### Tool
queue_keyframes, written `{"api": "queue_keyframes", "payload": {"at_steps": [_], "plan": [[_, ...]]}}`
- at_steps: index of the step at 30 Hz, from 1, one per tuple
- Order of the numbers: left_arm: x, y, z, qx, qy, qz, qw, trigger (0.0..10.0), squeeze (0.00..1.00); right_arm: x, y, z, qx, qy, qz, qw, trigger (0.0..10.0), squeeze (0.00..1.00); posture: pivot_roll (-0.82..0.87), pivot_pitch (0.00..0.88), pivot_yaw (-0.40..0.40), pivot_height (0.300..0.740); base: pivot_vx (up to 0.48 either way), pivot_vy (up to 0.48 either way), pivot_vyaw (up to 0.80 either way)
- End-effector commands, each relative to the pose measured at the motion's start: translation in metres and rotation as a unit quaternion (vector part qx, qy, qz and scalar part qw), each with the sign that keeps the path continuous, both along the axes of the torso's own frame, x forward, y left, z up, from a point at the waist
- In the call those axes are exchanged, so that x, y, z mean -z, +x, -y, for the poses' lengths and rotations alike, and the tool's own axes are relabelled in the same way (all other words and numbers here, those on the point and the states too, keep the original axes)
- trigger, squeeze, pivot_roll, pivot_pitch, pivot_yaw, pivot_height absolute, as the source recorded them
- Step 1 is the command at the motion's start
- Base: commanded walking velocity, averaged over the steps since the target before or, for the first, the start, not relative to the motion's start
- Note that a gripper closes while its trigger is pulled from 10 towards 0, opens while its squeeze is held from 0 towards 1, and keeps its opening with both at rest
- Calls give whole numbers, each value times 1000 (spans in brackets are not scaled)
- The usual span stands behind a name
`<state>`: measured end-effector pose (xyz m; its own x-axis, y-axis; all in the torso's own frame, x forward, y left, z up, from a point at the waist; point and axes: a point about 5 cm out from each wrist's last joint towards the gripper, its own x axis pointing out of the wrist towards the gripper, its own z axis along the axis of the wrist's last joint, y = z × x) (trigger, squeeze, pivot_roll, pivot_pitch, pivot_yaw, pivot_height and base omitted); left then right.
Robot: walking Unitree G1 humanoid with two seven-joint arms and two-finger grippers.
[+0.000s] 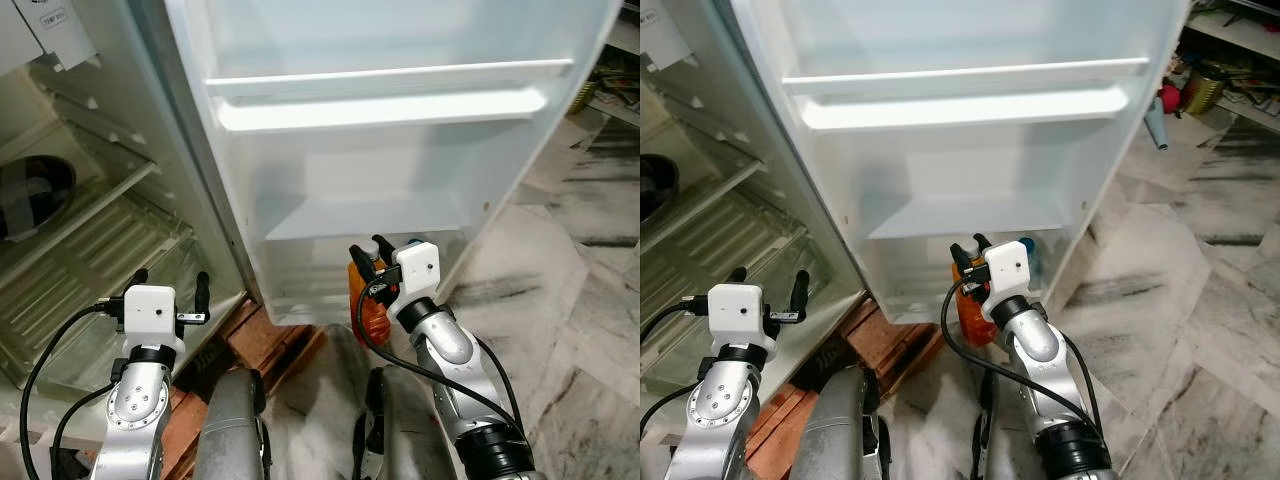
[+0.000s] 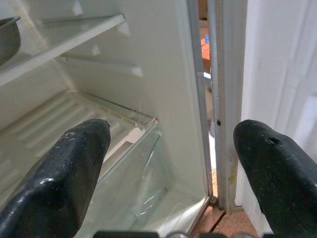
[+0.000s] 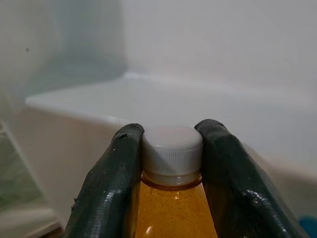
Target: Restocking fridge
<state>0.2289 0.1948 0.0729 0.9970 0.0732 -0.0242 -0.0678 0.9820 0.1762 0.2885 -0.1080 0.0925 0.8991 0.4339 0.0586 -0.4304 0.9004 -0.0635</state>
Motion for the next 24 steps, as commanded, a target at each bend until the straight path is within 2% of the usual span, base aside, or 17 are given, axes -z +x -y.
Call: {"api": "queue_keyframes", "payload": {"at_steps": [1,9,14,20,24], "plan": [[0,-2,-1,2,5,-4,1000,10000,0,-5,4,-3,0,-17,24,1000,10000,0,129,155,34,621,0,0,0],[-4,-1,-1,8,11,-3,1000,10000,0,-9,21,-20,-30,-50,62,996,10000,0,168,173,46,562,0,0,0],[-5,-1,-1,8,13,-3,1000,10000,0,-5,26,-22,-29,-79,68,994,10000,0,178,174,47,562,0,0,0],[-6,-1,0,12,16,-4,1000,10000,0,-12,36,-27,-20,-145,128,981,10000,0,185,181,52,562,0,0,0],[-7,0,1,14,15,-2,1000,10000,0,-14,42,-29,-14,-170,147,974,10000,0,195,193,57,562,0,0,0]]}}
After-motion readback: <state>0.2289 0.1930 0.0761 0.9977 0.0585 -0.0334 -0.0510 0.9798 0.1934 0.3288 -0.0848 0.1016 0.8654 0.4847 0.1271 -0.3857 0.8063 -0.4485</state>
